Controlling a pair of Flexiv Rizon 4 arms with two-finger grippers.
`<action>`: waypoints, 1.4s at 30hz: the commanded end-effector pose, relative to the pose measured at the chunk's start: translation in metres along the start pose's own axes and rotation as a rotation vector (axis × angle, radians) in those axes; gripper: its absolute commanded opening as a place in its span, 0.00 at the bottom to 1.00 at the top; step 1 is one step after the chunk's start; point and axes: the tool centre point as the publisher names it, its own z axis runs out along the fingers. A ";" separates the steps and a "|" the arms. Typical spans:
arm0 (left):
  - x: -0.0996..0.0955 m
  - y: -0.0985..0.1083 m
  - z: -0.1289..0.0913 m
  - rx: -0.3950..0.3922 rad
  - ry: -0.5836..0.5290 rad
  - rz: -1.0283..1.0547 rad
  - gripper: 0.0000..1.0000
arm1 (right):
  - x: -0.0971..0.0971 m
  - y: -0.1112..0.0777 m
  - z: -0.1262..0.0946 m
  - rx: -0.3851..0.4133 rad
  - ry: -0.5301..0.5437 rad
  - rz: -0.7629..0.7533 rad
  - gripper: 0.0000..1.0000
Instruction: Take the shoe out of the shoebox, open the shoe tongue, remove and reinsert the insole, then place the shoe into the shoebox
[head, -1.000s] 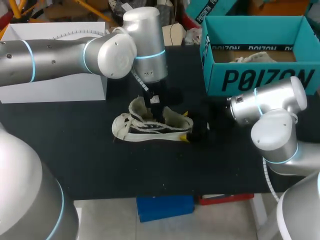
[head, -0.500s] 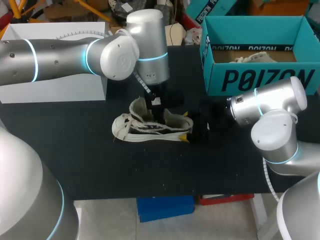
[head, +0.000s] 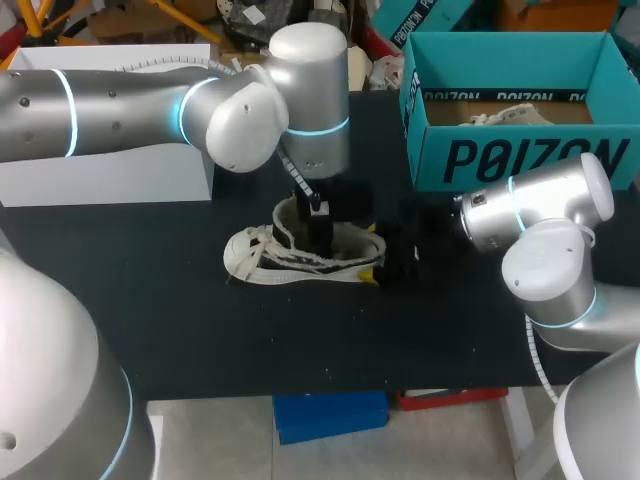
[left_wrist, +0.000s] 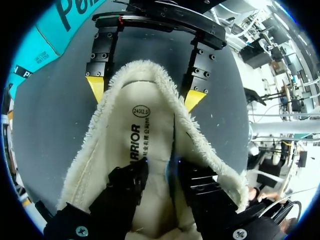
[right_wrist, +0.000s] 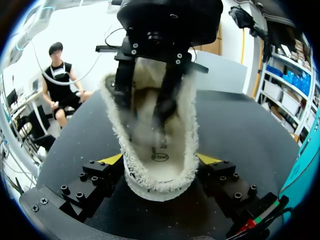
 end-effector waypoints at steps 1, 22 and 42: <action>0.005 0.009 0.021 -0.019 -0.132 -0.019 0.35 | -0.001 -0.002 0.001 0.002 -0.003 0.002 0.00; -0.013 0.032 0.085 -0.122 -0.641 -0.189 0.31 | -0.001 -0.002 0.001 0.002 -0.003 0.002 0.00; -0.062 0.048 0.072 0.082 -0.935 -0.442 0.36 | -0.001 -0.002 0.001 0.002 -0.003 0.002 0.00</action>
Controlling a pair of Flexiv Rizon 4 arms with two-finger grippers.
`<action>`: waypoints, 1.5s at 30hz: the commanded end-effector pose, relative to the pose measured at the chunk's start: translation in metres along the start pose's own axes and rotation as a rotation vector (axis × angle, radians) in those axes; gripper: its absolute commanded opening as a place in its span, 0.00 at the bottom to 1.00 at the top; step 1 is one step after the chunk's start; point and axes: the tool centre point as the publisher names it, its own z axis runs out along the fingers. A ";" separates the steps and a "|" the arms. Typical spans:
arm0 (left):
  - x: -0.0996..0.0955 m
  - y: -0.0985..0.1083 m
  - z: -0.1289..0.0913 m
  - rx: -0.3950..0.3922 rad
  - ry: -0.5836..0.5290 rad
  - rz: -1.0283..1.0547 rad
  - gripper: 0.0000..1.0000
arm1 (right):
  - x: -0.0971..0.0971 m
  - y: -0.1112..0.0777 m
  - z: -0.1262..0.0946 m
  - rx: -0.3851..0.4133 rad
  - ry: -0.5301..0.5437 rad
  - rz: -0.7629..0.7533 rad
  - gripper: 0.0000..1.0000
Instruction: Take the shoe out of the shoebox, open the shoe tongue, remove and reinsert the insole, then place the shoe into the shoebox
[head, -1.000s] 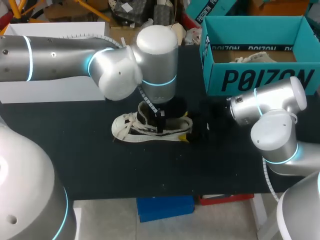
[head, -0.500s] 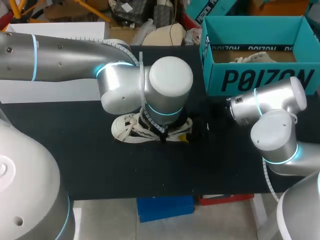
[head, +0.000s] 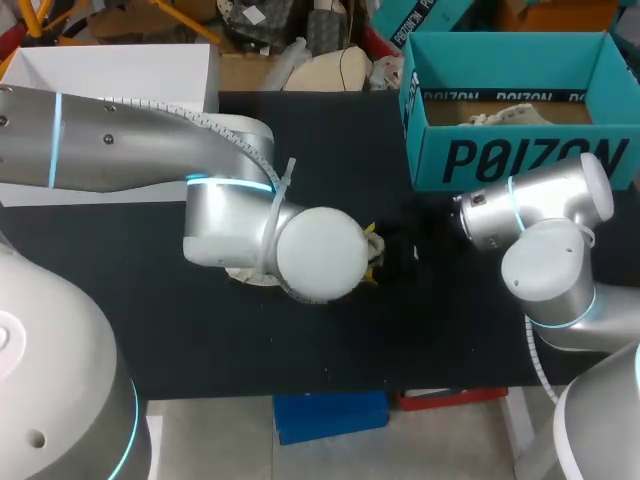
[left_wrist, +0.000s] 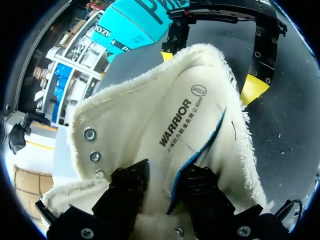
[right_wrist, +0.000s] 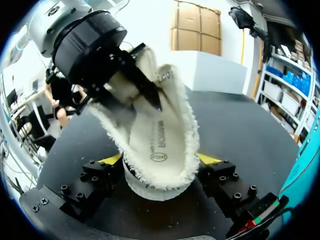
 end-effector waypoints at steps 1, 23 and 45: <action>0.009 0.017 0.094 0.006 -0.086 0.012 0.33 | -0.002 -0.004 0.001 0.003 -0.002 0.003 0.00; 0.004 0.012 0.041 -0.055 0.416 0.136 0.00 | -0.002 -0.004 0.001 0.003 -0.002 0.003 0.00; -0.011 -0.017 -0.036 0.195 0.770 0.150 0.00 | -0.002 -0.004 0.001 0.003 -0.002 0.003 0.00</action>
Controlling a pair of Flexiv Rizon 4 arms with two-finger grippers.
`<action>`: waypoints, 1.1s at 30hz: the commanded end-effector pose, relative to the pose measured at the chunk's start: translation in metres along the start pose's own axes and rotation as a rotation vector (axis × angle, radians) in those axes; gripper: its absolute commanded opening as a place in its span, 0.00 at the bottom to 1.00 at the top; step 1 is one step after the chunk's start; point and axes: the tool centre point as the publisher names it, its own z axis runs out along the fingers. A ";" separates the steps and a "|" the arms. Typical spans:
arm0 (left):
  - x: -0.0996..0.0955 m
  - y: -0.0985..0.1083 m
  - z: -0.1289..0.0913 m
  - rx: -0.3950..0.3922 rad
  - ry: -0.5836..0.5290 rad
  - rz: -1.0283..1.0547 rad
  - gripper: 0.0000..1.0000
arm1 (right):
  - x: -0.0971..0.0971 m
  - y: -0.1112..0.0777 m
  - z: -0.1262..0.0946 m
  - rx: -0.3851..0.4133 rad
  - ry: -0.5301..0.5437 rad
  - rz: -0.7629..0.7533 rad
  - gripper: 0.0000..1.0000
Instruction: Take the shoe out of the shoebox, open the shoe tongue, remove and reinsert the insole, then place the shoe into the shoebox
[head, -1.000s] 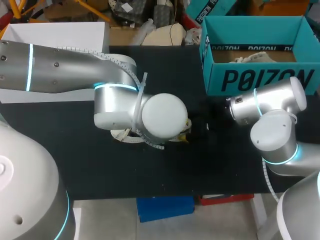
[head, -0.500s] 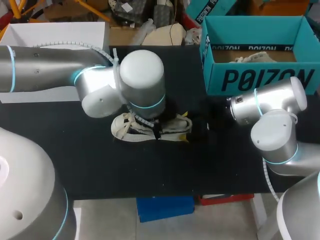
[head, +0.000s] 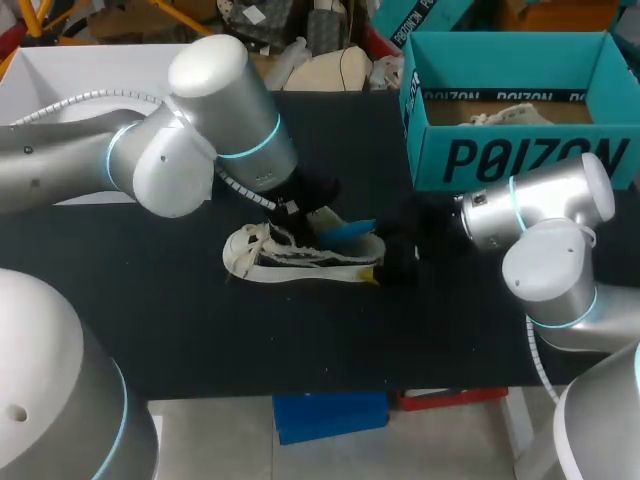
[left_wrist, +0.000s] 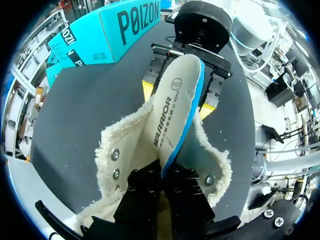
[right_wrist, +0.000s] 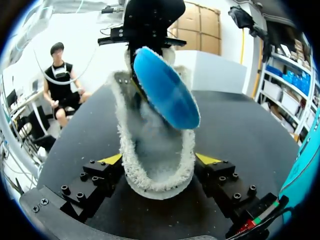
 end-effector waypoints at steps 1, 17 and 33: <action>0.005 0.001 0.001 0.029 0.044 0.046 0.00 | -0.002 -0.003 0.002 0.002 0.000 0.001 0.00; 0.018 -0.019 0.015 0.109 0.037 0.141 0.48 | -0.002 -0.003 0.002 0.002 0.000 0.001 0.00; 0.025 -0.051 0.015 0.204 -0.114 0.264 0.41 | -0.002 -0.003 0.002 0.002 0.000 0.001 0.00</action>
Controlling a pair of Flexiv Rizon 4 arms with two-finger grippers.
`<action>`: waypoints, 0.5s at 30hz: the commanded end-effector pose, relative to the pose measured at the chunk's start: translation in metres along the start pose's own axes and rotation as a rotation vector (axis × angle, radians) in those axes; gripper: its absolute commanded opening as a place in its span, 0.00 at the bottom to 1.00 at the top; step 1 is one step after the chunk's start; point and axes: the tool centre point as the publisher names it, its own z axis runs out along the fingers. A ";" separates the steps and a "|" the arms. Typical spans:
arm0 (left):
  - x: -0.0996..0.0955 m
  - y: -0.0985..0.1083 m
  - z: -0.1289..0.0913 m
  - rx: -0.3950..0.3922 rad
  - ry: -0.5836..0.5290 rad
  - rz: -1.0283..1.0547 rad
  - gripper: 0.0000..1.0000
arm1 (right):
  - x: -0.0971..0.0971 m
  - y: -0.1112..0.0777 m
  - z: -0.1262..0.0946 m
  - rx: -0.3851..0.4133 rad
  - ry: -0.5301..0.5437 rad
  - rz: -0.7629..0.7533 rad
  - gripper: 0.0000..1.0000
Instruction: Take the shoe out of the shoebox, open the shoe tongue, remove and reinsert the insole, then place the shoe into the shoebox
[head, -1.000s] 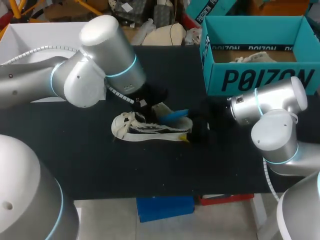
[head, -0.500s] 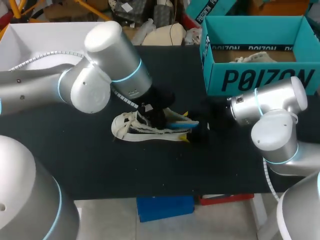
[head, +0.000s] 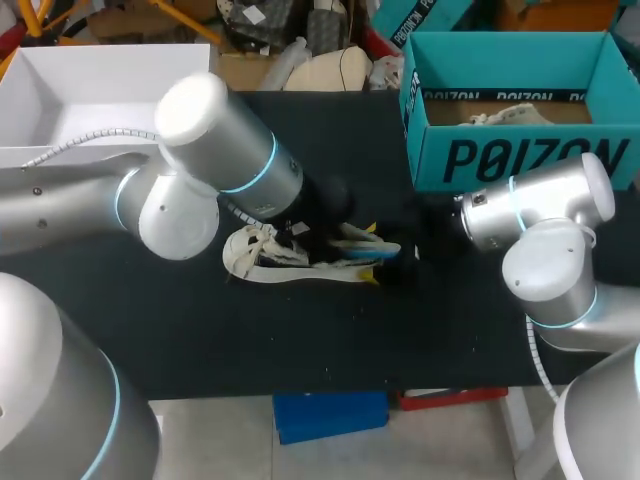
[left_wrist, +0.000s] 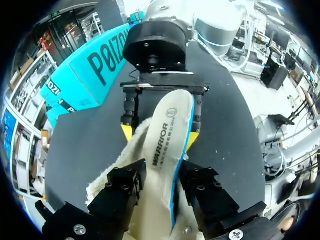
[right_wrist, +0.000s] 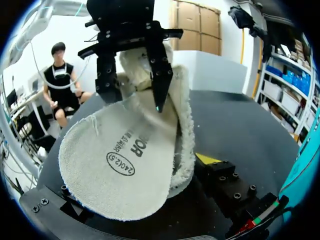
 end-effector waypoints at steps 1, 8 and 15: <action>0.004 -0.011 0.003 0.016 -0.017 0.026 0.41 | -0.002 -0.003 0.002 0.002 -0.001 0.001 0.00; 0.007 -0.025 0.011 -0.021 -0.063 0.156 0.42 | -0.002 -0.003 0.002 0.002 -0.001 0.001 0.00; 0.005 -0.024 0.013 -0.045 -0.110 0.194 0.41 | -0.002 -0.003 0.002 0.002 -0.001 0.001 0.00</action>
